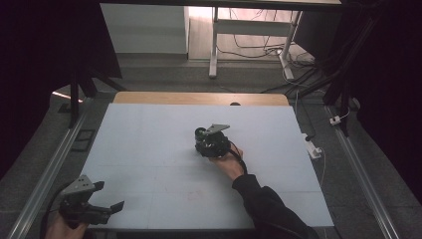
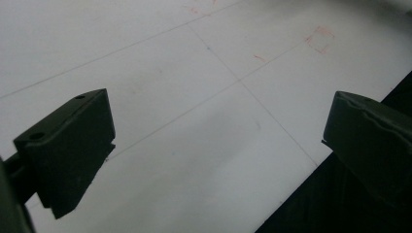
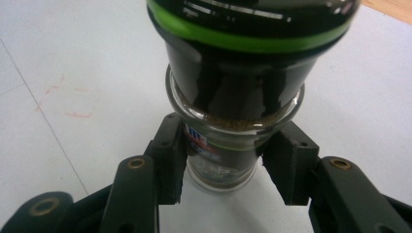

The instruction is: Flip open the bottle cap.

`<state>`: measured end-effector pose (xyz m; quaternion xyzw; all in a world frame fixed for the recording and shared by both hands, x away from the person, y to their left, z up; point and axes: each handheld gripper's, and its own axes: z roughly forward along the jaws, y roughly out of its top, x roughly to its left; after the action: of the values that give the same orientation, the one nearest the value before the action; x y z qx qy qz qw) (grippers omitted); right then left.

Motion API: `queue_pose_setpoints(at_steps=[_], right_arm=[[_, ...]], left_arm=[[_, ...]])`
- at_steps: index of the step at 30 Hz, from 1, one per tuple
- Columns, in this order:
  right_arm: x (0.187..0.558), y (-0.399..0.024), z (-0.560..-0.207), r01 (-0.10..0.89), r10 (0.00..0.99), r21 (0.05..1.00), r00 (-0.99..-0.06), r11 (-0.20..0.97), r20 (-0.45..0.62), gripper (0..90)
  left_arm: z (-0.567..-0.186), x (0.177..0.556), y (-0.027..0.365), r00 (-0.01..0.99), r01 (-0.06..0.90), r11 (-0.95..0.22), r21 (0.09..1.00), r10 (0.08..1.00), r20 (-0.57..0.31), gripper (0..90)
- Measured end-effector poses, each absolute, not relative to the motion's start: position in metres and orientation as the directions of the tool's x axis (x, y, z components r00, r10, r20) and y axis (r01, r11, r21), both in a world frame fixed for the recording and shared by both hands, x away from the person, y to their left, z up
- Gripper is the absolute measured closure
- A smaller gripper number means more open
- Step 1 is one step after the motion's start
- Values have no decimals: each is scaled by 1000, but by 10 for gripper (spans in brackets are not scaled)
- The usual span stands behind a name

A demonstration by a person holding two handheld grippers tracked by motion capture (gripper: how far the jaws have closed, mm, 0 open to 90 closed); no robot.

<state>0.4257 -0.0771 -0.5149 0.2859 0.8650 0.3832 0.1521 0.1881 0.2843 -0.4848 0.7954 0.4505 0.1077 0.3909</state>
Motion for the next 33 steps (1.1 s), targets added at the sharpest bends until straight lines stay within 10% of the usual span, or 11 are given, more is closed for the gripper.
queue_pose_setpoints(at_steps=[33], right_arm=[[427, -77, -514, 373, 599, 746, -800, 552, -43, 525]], left_arm=[[-486, 277, 224, 692, 536, -329, 778, 699, -181, 0]])
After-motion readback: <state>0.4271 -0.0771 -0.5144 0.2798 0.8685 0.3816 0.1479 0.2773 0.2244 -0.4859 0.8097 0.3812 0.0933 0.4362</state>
